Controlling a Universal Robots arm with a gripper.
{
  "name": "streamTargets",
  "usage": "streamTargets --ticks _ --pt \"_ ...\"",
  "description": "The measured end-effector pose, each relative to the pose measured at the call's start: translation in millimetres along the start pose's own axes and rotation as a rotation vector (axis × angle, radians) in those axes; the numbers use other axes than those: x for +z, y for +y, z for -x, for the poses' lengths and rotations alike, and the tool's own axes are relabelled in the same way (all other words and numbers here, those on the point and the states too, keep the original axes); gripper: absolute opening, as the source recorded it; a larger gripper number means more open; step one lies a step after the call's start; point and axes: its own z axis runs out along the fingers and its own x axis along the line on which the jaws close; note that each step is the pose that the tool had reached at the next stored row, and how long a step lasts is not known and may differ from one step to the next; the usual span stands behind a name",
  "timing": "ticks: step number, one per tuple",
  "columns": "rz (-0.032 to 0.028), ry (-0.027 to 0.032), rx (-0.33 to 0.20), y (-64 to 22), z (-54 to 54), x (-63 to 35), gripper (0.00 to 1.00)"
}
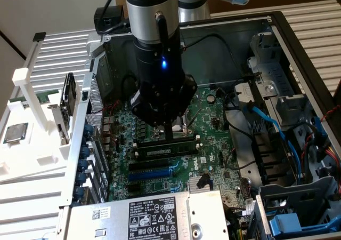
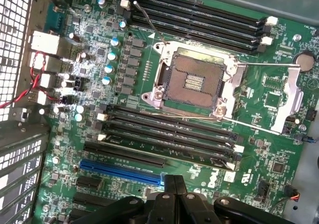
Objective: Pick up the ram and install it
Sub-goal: 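Press down the ram until it locks into place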
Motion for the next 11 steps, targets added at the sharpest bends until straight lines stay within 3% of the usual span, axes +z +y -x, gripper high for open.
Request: streamTargets --ticks 11 --pt "-0.0007 0.0036 0.028 0.4 0.6 0.0 0.1"
